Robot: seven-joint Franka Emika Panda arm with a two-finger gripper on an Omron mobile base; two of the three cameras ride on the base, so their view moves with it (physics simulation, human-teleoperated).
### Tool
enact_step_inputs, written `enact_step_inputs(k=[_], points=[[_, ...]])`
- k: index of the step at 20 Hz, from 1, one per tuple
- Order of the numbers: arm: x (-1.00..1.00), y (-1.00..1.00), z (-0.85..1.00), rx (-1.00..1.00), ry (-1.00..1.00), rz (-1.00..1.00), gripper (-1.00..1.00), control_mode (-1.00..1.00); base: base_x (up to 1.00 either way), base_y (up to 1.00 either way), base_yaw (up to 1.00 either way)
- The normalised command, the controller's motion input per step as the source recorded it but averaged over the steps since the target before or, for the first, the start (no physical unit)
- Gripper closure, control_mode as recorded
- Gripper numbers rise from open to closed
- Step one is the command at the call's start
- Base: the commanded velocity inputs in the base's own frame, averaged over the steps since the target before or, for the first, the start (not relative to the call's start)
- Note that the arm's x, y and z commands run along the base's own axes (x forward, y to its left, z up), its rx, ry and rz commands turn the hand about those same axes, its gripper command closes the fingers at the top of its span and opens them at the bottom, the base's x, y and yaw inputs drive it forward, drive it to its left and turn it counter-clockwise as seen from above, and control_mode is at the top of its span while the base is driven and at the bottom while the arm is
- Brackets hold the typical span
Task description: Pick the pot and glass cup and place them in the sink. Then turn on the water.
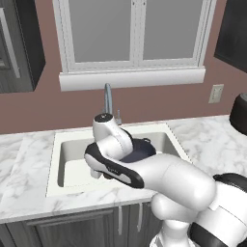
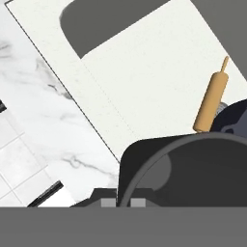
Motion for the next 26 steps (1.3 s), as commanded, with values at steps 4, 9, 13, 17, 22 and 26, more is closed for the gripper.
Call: enact_step_inputs(k=[4, 9, 13, 17, 22, 26], points=[[0.16, 0.02, -0.08, 0.0, 0.0, 0.0, 1.0, -1.0, 0.0, 0.0, 0.0], [0.25, 0.05, -0.02, 0.0, 0.0, 0.0, 1.0, -1.0, 0.0, 0.0, 0.0], [0.36, 0.13, 0.0, 0.0, 0.0, 0.0, 1.0, -1.0, 0.0, 0.0, 0.0], [0.31, 0.18, -0.05, 0.0, 0.0, 0.0, 1.0, -1.0, 0.0, 0.0, 0.0], [0.34, 0.26, -0.15, 0.0, 0.0, 0.0, 1.0, -1.0, 0.0, 0.0, 0.0], [0.27, 0.21, -0.21, 0.0, 0.0, 0.0, 1.0, -1.0, 0.0, 0.0, 0.0]])
